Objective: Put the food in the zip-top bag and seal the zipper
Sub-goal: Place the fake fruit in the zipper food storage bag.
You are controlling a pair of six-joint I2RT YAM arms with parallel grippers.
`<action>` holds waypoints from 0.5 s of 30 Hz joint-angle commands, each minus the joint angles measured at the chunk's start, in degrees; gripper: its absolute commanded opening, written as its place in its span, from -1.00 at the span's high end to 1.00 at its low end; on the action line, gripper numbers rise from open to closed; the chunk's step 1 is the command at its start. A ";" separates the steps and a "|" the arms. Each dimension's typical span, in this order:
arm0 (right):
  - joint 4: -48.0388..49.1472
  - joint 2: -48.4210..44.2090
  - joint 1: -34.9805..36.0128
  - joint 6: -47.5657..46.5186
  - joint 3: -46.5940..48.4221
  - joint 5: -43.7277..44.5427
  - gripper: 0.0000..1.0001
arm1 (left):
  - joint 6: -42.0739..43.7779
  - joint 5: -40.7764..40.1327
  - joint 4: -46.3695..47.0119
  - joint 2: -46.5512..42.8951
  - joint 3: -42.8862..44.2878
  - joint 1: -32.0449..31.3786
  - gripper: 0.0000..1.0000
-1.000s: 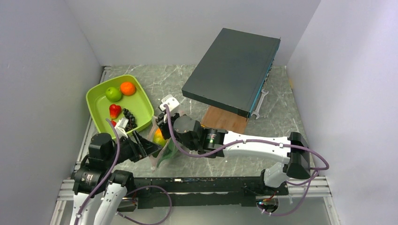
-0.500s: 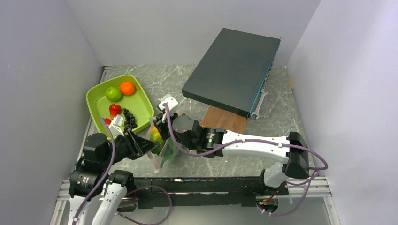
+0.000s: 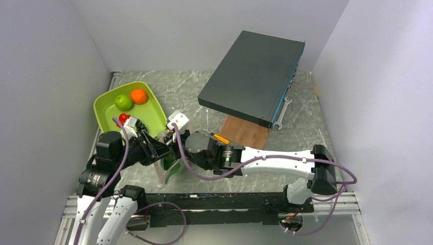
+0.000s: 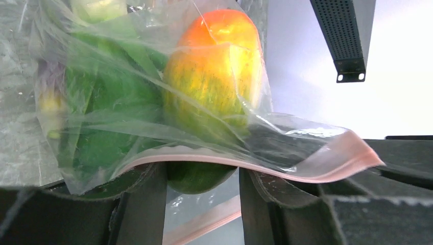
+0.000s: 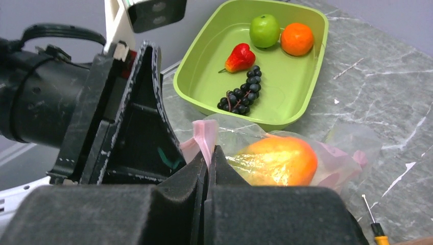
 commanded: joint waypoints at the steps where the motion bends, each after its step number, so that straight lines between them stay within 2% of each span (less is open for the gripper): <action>1: 5.63 -1.35 1.92 -3.17 -1.63 -0.56 1.00 | -6.47 -5.48 4.40 -3.21 0.33 -0.05 0.76; 6: 4.54 -1.43 2.32 -2.16 -1.54 -0.25 1.00 | -13.41 -8.91 9.43 -4.53 -4.72 -0.04 0.71; 7: 4.19 -1.39 2.37 -1.78 -1.42 -0.03 1.00 | -14.59 -9.08 10.34 -4.50 -5.45 -0.04 0.63; 11: 3.52 -1.38 2.21 -0.09 -1.56 0.37 1.00 | -16.45 -9.31 12.09 -5.40 -6.05 -0.05 0.13; 14: 3.01 -1.59 1.80 0.59 -1.60 1.10 1.00 | -13.52 -10.23 7.98 -6.58 -3.44 -0.05 -0.34; 15: 2.82 -1.61 1.43 0.88 -1.52 1.39 1.00 | -12.19 -10.47 6.67 -7.01 -2.46 -0.05 -0.43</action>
